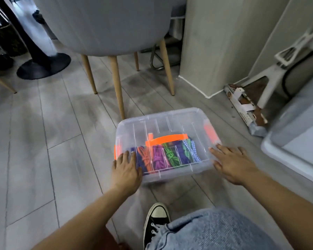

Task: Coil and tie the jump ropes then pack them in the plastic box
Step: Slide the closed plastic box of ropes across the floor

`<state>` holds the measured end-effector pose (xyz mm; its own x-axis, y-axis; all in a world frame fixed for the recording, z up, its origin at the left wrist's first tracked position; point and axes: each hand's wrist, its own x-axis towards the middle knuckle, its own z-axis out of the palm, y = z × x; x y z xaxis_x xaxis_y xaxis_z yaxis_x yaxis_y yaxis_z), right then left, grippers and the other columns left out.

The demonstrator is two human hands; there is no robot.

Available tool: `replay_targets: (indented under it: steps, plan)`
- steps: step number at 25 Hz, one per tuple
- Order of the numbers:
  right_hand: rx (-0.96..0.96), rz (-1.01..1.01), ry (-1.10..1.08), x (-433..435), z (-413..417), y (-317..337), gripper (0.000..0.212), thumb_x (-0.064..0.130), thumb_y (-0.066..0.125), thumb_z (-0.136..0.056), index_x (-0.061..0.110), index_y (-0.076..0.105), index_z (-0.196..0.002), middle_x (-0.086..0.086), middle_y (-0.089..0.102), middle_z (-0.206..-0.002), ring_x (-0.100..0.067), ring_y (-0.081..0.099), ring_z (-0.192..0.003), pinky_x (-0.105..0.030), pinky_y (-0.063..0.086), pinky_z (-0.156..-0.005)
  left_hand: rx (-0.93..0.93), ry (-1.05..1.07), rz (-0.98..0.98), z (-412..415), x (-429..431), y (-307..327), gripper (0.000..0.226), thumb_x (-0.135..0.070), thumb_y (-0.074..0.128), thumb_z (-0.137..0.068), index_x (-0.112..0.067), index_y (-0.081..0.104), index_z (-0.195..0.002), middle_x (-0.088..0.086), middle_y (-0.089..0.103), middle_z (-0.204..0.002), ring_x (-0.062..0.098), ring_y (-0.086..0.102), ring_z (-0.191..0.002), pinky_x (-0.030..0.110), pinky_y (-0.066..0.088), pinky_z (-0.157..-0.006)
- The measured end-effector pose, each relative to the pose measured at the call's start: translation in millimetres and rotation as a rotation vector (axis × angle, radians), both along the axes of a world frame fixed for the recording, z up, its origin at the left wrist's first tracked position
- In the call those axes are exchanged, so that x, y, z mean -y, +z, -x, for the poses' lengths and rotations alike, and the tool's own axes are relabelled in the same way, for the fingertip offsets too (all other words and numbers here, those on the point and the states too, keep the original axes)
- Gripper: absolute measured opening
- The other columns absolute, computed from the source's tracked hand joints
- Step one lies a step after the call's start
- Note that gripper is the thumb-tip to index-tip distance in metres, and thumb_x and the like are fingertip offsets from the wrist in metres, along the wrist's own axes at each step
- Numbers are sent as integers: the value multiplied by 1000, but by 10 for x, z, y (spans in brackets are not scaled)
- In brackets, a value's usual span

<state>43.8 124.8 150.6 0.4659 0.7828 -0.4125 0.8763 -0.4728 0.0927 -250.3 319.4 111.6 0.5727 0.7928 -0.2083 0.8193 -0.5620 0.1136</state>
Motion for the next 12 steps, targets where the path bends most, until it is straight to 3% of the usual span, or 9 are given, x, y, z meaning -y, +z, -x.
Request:
replay_targets:
  steps: [4, 7, 10, 12]
  plan:
    - [-60, 219, 40, 762, -339, 163, 63, 50, 28, -104, 36, 0, -159, 10, -7, -168, -19, 22, -152, -47, 14, -123, -31, -124, 116, -507, 147, 80, 69, -48, 35, -101, -18, 10, -159, 7, 8, -167, 29, 7, -153, 48, 10, -124]
    - [-124, 350, 17, 1483, -579, 349, 65, 53, 27, -104, 38, -4, -159, 12, -13, -167, -18, 28, -150, -44, 21, -121, -35, -291, 238, -944, 435, 178, 69, -45, 38, -102, -16, 11, -159, 7, 7, -168, 28, 5, -154, 47, 11, -124]
    - [-121, 307, -84, 2247, -635, 354, 62, 52, 28, -104, 38, 4, -159, 13, -7, -168, -19, 31, -149, -40, 27, -118, -71, -441, 222, -1402, 837, 207, 70, -45, 36, -103, -15, 8, -160, 8, 3, -168, 28, 4, -154, 45, 10, -125]
    - [-94, 148, -193, 2747, -640, 223, 57, 50, 32, -104, 38, 18, -158, 12, 7, -168, -18, 33, -148, -37, 32, -114, -54, -487, 209, -1734, 1130, 222, 71, -45, 36, -103, -15, 7, -160, 8, 3, -168, 27, 4, -154, 45, 9, -125]
